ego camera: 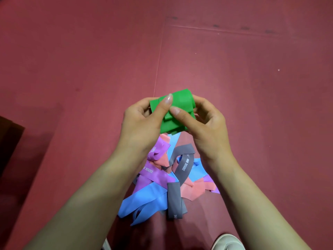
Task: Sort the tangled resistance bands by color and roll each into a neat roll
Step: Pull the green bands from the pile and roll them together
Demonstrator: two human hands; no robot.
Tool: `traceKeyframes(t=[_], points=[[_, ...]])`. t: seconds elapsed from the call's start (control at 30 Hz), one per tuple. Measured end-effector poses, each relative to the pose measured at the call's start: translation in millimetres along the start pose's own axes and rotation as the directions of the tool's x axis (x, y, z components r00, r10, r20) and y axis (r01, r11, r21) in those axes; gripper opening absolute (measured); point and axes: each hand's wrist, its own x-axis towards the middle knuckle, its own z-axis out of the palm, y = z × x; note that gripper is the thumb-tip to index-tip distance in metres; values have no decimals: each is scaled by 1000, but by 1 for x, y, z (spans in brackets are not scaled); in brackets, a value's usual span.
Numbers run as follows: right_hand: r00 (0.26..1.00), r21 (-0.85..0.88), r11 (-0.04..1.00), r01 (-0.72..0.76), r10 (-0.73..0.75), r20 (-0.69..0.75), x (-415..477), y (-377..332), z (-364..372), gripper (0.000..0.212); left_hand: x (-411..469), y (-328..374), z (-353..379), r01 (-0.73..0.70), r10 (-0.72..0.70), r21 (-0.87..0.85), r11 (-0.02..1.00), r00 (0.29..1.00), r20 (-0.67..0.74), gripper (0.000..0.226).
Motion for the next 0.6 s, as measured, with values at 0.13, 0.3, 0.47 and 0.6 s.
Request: traceKeyframes(t=[0.13,0.3,0.47,0.6], points=[[992,-122,988,91,-101,-74,2,0,-4,46,3,-3,1,141,-141,12,990,990,-5,43],[976,-398,900,180,-214,-44,-4,7,2,71,3,-2,0,233,-238,146,961,971,15,96],[942,-542,778,318,-324,88,-7,13,4,78,1,-4,-1,236,-231,133,963,972,-52,93],[933,-563,755,337,-349,90,-7,14,5,79,1,0,-2,198,-197,10,980,979,-58,79]])
